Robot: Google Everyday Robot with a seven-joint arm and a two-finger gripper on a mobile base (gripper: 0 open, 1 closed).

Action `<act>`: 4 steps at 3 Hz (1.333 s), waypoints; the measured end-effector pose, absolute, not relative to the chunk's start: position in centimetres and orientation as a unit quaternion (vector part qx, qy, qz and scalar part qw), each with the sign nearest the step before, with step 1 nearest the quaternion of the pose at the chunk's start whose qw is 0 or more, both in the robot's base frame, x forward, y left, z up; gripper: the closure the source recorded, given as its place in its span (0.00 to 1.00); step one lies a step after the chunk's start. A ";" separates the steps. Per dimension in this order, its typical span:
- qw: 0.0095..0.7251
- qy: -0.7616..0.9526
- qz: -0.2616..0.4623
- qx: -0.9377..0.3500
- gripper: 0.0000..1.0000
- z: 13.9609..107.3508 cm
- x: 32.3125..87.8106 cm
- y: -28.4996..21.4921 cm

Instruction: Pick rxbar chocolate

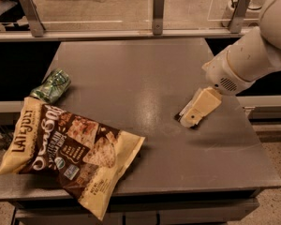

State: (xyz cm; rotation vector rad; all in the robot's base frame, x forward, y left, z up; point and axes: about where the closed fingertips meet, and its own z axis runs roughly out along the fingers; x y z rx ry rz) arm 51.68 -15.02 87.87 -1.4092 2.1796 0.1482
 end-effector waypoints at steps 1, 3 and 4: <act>0.267 0.822 0.058 -0.500 0.00 86.4 52.8 -16.0; 0.259 0.835 0.058 -0.482 0.19 84.1 53.7 -18.1; 0.248 0.839 0.058 -0.481 0.41 83.1 53.6 -18.6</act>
Offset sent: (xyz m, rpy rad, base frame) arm 0.0291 -0.0398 -0.0359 0.0329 0.0243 -0.1174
